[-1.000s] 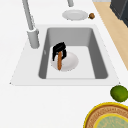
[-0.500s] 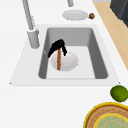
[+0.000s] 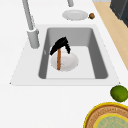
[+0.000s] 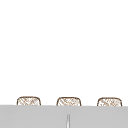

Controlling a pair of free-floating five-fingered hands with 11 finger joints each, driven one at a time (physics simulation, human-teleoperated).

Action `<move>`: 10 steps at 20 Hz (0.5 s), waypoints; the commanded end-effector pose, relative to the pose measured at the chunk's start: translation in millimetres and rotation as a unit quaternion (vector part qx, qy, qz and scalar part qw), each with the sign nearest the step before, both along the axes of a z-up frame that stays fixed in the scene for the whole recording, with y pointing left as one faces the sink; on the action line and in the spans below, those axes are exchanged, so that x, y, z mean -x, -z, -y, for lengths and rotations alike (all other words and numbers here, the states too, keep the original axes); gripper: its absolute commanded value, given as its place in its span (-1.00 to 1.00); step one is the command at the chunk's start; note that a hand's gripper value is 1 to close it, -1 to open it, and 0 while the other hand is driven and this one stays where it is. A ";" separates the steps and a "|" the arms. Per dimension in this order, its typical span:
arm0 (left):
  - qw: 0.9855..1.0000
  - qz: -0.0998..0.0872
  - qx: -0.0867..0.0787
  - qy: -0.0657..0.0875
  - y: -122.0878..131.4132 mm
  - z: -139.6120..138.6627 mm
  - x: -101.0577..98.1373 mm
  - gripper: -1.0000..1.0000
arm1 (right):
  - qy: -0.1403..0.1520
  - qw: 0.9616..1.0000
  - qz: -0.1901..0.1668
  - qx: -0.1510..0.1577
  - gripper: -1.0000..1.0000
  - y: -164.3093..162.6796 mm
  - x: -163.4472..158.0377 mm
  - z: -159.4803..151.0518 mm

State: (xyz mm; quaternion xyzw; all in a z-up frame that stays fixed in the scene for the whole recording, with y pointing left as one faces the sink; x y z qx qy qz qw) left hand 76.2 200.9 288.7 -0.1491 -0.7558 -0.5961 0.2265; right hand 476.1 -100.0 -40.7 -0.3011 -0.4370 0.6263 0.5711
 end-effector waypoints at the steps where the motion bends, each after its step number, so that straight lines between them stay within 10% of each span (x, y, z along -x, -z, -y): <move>1: 1.000 0.000 0.000 0.000 0.0 0.0 0.0 0.00 | 0.002 1.000 0.000 -0.001 -1.00 -21.7 20.0 3.4; 10: 1.000 0.000 0.000 0.000 0.0 0.0 0.0 0.00 | -0.001 1.000 -0.016 -0.007 -1.00 -83.0 63.6 19.8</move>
